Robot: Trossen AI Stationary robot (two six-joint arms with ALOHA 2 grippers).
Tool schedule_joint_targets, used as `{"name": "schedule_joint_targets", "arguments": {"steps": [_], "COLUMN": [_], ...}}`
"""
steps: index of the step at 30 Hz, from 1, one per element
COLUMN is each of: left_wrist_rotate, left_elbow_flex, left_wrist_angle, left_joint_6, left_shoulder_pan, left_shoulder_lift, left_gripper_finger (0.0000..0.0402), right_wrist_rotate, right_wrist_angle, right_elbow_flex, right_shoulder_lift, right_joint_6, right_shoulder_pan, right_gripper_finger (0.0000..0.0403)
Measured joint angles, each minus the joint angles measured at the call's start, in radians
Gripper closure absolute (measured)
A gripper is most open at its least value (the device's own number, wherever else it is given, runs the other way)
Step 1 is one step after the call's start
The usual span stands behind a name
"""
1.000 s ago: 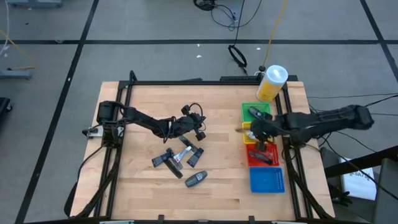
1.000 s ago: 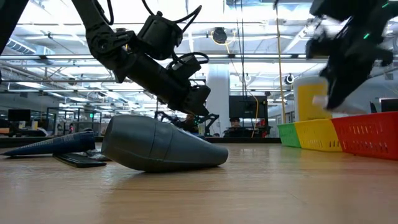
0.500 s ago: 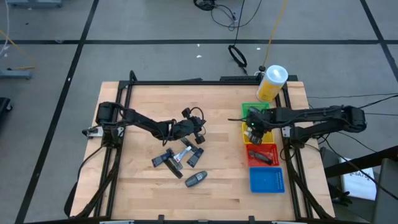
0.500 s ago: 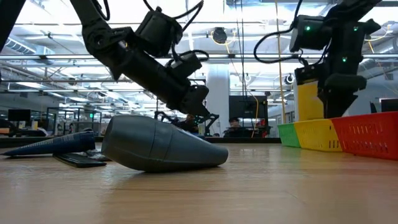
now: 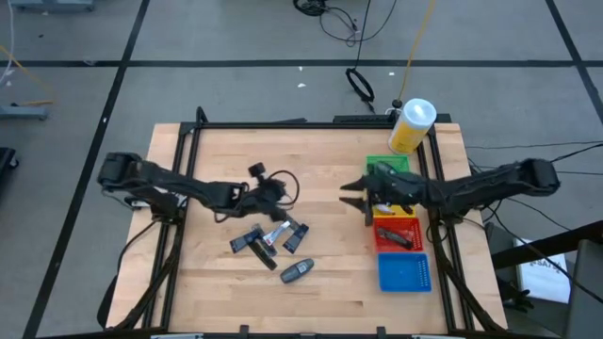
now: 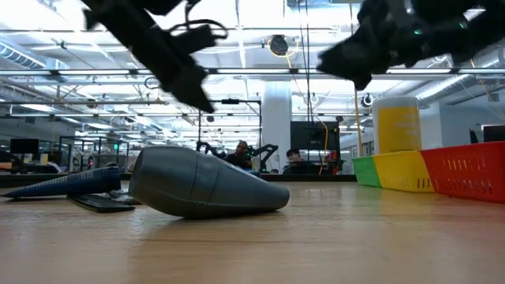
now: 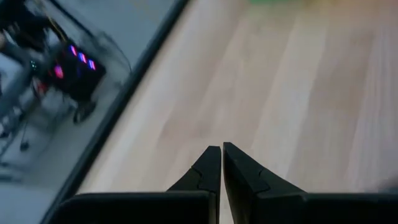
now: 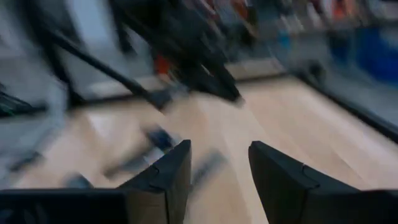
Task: Pick & Place Travel size toiletries
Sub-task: Put the gray deodorant into the green basket
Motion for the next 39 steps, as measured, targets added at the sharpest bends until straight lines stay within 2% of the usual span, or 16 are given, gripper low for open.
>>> {"name": "schedule_joint_targets", "arguments": {"steps": [2, 5, 9, 12, 15, 18, 20, 24, 27, 32, 39], "left_wrist_rotate": [0.011, 0.029, 0.040, 0.039, 0.041, 0.041, 0.035, -0.021, -0.052, -0.059, -0.057], "left_elbow_flex": [0.000, 0.000, 0.000, 0.000, 0.000, 0.000, 0.000, 0.000, 0.001, 0.001, 0.000], "left_wrist_angle": [-0.146, -0.336, -0.466, -0.467, -0.457, -0.443, -0.430, -0.398, -0.360, -0.319, -0.272], "left_joint_6": [-0.084, -0.226, -0.411, -0.492, -0.548, -0.616, -0.657, -0.719, -0.747, -0.821, -0.977], "left_shoulder_pan": [-0.010, -0.028, -0.063, -0.103, -0.147, -0.198, -0.231, -0.291, -0.324, -0.378, -0.468], "left_shoulder_lift": [-0.040, -0.078, -0.077, -0.056, -0.035, -0.027, -0.023, -0.016, 0.010, 0.080, 0.226], "left_gripper_finger": [0.0380, 0.0380, 0.0380, 0.0380, 0.0380, 0.0380, 0.0380, 0.0380, 0.0380, 0.0380, 0.0380], "right_wrist_rotate": [-0.028, -0.082, -0.102, -0.101, -0.101, -0.101, -0.105, -0.181, -0.210, -0.208, -0.207], "right_wrist_angle": [0.250, 0.462, 0.526, 0.529, 0.523, 0.447, 0.337, 0.078, -0.030, -0.008, 0.004], "right_elbow_flex": [-0.067, -0.099, -0.043, 0.024, 0.080, 0.132, 0.173, 0.273, 0.326, 0.383, 0.578], "right_shoulder_lift": [0.079, 0.204, 0.355, 0.453, 0.532, 0.578, 0.591, 0.591, 0.590, 0.673, 0.903], "right_joint_6": [-0.010, -0.014, -0.016, -0.035, -0.060, -0.067, -0.059, -0.087, -0.119, -0.161, -0.147], "right_shoulder_pan": [0.016, 0.037, 0.072, 0.088, 0.097, 0.101, 0.104, 0.127, 0.167, 0.241, 0.314], "right_gripper_finger": [0.0252, 0.0248, 0.0235, 0.0223, 0.0212, 0.0201, 0.0191, 0.0160, 0.0134, 0.0109, 0.0113]}}
